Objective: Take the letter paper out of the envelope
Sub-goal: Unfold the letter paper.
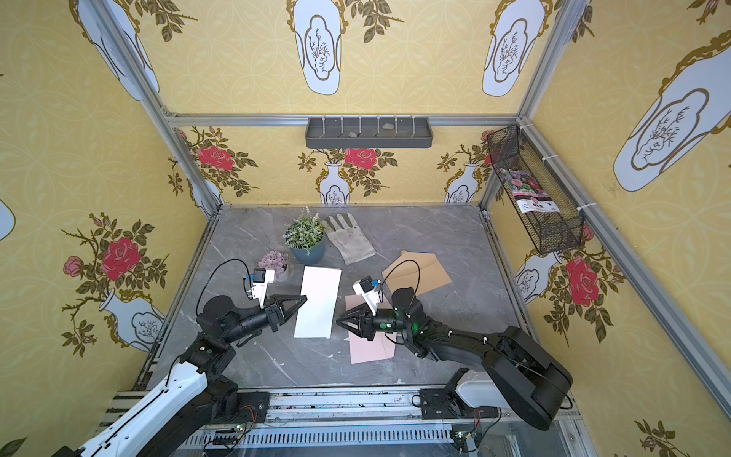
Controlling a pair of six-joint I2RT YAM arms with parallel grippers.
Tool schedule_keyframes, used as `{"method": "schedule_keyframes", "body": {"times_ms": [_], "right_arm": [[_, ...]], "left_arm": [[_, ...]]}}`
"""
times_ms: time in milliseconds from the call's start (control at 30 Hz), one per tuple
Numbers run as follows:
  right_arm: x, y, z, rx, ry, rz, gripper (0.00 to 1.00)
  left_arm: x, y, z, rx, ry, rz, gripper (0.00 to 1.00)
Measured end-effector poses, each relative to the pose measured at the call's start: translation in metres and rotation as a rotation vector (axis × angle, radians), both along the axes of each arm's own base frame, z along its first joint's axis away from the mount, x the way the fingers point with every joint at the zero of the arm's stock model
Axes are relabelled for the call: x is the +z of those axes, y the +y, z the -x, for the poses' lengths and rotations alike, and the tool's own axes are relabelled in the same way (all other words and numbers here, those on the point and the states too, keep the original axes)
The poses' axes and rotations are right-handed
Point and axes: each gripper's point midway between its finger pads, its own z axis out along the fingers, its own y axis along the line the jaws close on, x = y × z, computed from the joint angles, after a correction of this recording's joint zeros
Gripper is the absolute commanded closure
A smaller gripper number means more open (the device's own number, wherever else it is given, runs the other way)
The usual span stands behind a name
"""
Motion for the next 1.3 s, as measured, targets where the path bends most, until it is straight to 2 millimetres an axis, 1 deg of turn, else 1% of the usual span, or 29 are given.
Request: {"method": "schedule_keyframes", "body": {"times_ms": [133, 233, 367, 500, 800, 1133, 1300], "right_arm": [[-0.007, -0.001, -0.003, -0.008, 0.016, 0.020, 0.69], [-0.013, -0.003, -0.011, -0.033, 0.027, 0.031, 0.71], [-0.014, -0.008, -0.022, -0.060, 0.030, 0.022, 0.71], [-0.013, -0.007, -0.030, -0.070, 0.030, 0.015, 0.72], [-0.012, 0.001, -0.031, -0.041, 0.047, -0.009, 0.72], [-0.005, 0.014, -0.029, 0.004, 0.053, -0.046, 0.72], [0.002, 0.016, -0.027, 0.019, 0.051, -0.067, 0.72]], "left_arm": [[-0.003, 0.000, -0.001, 0.000, 0.010, -0.004, 1.00], [0.000, -0.001, -0.001, -0.002, 0.006, 0.004, 1.00], [-0.004, -0.001, 0.001, -0.008, 0.027, 0.016, 1.00], [0.000, -0.001, 0.001, -0.010, 0.024, 0.029, 1.00], [-0.003, -0.002, 0.000, -0.012, 0.038, 0.030, 1.00], [-0.003, -0.003, -0.001, -0.014, 0.038, 0.033, 1.00], [-0.003, -0.003, -0.001, -0.015, 0.040, 0.032, 1.00]]}}
